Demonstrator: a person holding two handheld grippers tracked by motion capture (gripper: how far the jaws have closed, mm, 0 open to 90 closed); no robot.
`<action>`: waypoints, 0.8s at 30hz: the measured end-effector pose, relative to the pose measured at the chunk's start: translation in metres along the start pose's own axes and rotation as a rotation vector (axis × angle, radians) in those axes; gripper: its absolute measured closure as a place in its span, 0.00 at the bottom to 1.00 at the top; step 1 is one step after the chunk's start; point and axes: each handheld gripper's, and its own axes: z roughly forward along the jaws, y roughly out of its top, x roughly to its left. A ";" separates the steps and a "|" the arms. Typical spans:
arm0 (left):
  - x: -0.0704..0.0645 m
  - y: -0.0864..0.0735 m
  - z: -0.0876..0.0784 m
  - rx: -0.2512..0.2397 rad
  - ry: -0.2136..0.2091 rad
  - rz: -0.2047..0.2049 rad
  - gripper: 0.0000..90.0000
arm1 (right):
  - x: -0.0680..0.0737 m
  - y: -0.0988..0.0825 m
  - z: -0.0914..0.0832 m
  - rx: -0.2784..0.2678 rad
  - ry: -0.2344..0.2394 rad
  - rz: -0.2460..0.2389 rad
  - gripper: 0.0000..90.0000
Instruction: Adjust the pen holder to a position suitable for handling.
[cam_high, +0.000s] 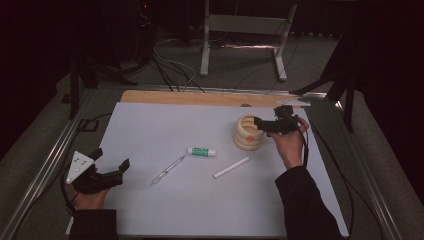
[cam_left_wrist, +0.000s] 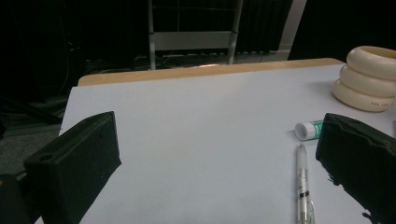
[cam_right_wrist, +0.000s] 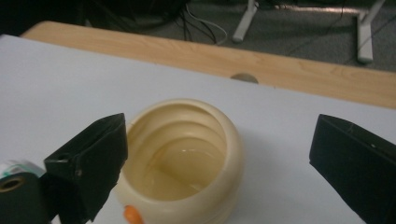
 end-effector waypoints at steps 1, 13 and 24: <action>0.000 0.000 0.000 0.000 -0.001 -0.001 0.00 | 0.000 0.000 0.003 0.009 -0.013 0.000 0.10; 0.001 0.000 0.000 0.001 0.000 0.000 0.00 | -0.006 -0.017 0.044 0.119 -0.045 0.076 0.61; 0.001 0.000 -0.001 0.000 0.001 0.000 0.00 | -0.004 -0.021 0.050 0.149 -0.080 0.079 0.84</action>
